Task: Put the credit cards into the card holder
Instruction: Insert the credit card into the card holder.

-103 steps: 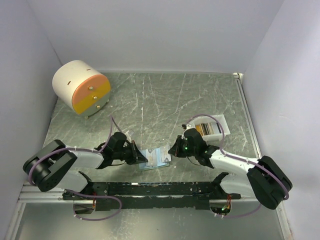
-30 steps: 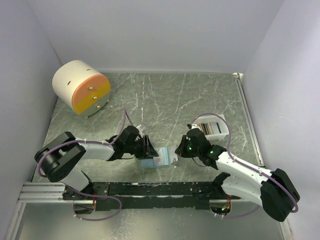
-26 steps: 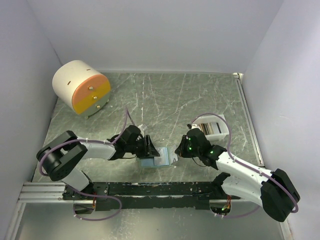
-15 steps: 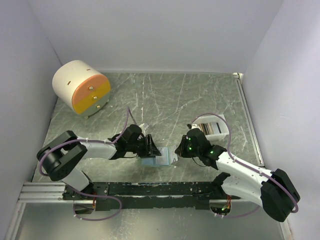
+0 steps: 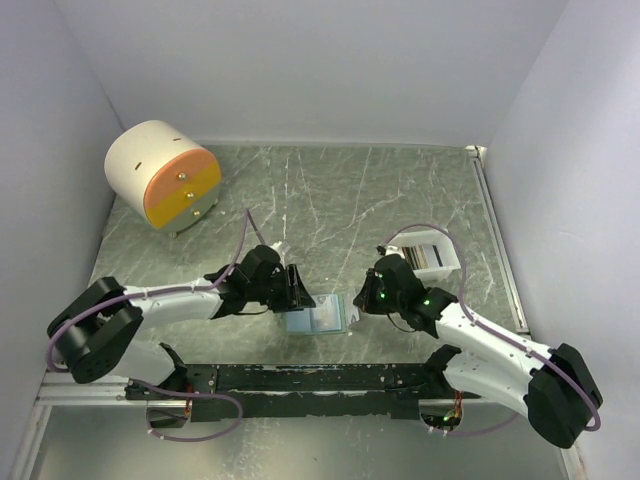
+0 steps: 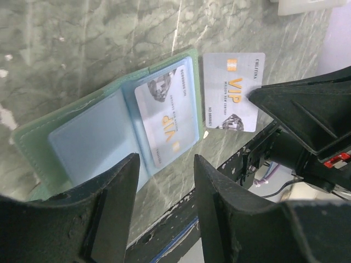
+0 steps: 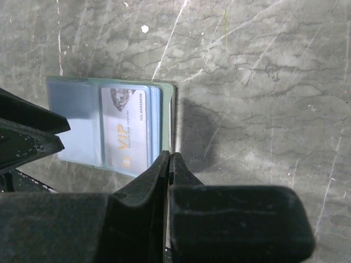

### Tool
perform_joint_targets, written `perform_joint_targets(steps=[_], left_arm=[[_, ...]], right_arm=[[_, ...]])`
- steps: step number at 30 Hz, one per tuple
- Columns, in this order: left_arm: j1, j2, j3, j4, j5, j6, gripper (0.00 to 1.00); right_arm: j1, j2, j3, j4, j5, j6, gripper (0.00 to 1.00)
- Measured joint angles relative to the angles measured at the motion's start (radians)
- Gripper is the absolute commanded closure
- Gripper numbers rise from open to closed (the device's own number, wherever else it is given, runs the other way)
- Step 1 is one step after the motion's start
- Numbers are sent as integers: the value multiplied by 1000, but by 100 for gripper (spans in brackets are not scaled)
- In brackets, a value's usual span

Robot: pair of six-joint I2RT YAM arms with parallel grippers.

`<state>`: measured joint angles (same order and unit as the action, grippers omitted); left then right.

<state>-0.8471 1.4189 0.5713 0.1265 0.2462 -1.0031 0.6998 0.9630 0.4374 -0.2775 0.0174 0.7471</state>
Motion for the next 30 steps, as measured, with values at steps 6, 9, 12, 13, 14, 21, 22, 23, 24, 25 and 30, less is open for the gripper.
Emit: perform_joint_targets(steps=[6,9,12,13,14,21,22,23,24,25,30], left_arm=[[2,-97,8,-152,-100,30,43],[16,-136,9,-230,-150,48,42],[39,-171,6,-289,-175,68,41],[50,-182,2,-296,-176,72,41],[63,-194,-5,-302,-176,77,42],[112,-232,-69,-298,-151,95,44],[113,-232,-77,-294,-144,97,45],[114,-231,-83,-289,-136,98,46],[116,-230,-90,-283,-127,99,47],[117,-229,-96,-275,-119,99,48],[118,-212,-118,-226,-73,99,53]], right_arm=[[0,-29,31,-44,11,0,100],[0,-55,39,-46,9,2,100],[1,-86,40,-37,-10,10,100],[1,-92,40,-29,-18,13,100],[1,-97,40,-18,-27,18,100],[2,-72,37,76,-101,48,100],[2,-64,32,95,-111,56,100],[2,-58,24,113,-122,65,100],[2,-52,15,130,-133,74,100],[3,-46,6,146,-142,85,100],[12,-10,-19,203,-168,118,100]])
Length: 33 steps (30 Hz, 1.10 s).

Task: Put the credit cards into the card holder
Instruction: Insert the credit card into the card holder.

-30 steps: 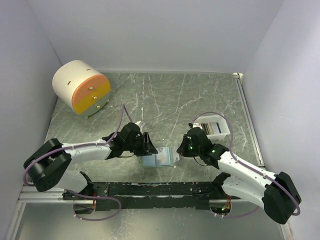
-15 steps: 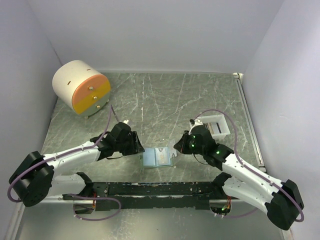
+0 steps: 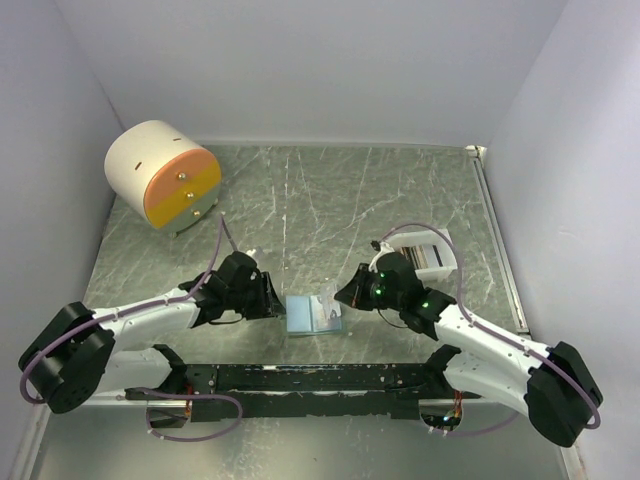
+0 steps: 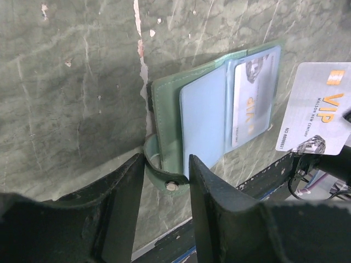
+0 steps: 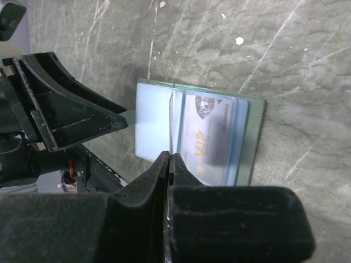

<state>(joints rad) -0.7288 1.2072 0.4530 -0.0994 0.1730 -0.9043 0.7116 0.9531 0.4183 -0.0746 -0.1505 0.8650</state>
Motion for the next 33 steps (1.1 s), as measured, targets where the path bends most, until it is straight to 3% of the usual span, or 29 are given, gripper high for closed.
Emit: perform_joint_targets(steps=[11,25,33], left_arm=[[0,6,-17,46,38,0,58],[0,30,-31,60,41,0,93],[0,28,-42,58,40,0,93]], right_arm=[[24,71,-24,113,-20,18,100],[30,120,-67,192,-19,21,100],[31,163,-88,231,-19,25,100]])
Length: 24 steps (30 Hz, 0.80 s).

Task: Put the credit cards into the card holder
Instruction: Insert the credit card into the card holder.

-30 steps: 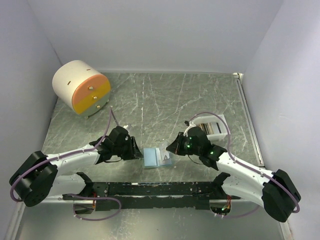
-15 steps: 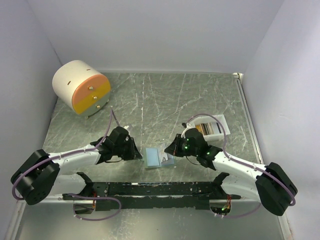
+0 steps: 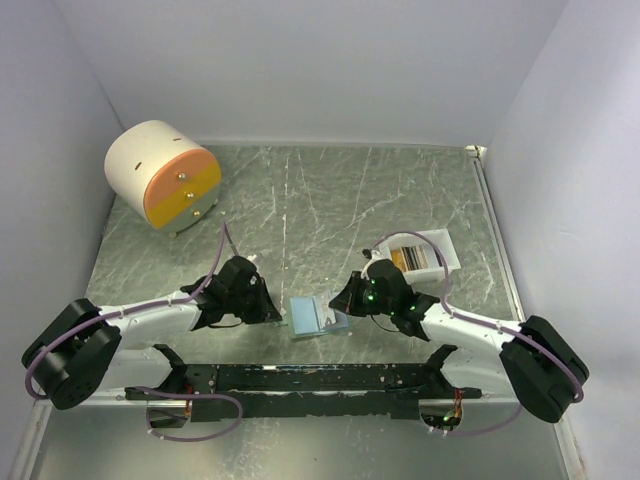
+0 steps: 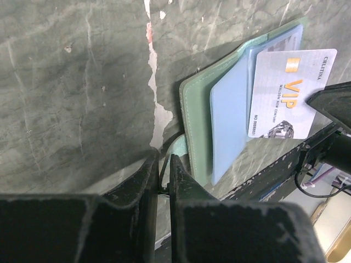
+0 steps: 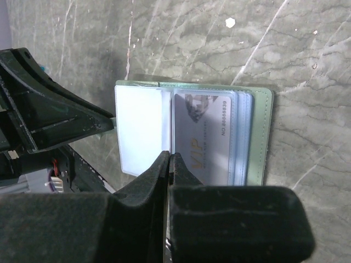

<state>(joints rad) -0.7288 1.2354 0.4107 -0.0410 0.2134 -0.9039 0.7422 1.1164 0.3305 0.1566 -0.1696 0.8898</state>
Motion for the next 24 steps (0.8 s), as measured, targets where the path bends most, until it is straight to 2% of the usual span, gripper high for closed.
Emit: perform_joint_targets(steps=[24], left_arm=[[0,2,-14,-1,0,7,93]], right_arm=[[0,91,-24,135,-48,9,100]])
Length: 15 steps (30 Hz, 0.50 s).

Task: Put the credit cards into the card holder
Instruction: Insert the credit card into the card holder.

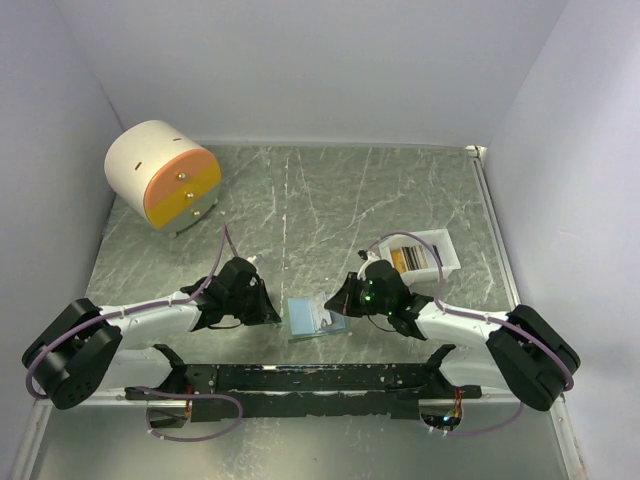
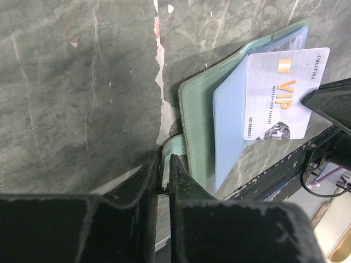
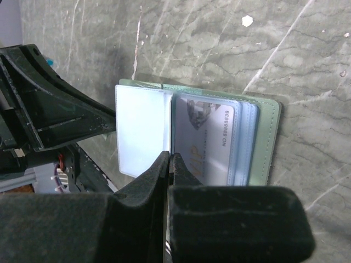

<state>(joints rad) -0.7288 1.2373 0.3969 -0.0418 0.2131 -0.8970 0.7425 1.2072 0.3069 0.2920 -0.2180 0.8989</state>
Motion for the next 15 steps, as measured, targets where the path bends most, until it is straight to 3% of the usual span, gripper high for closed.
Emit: perform_joint_targets(steps=[15], left_arm=[[0,7,0,0,0,1,93]], right_arm=[[0,-53,0,-21,0,2,100]])
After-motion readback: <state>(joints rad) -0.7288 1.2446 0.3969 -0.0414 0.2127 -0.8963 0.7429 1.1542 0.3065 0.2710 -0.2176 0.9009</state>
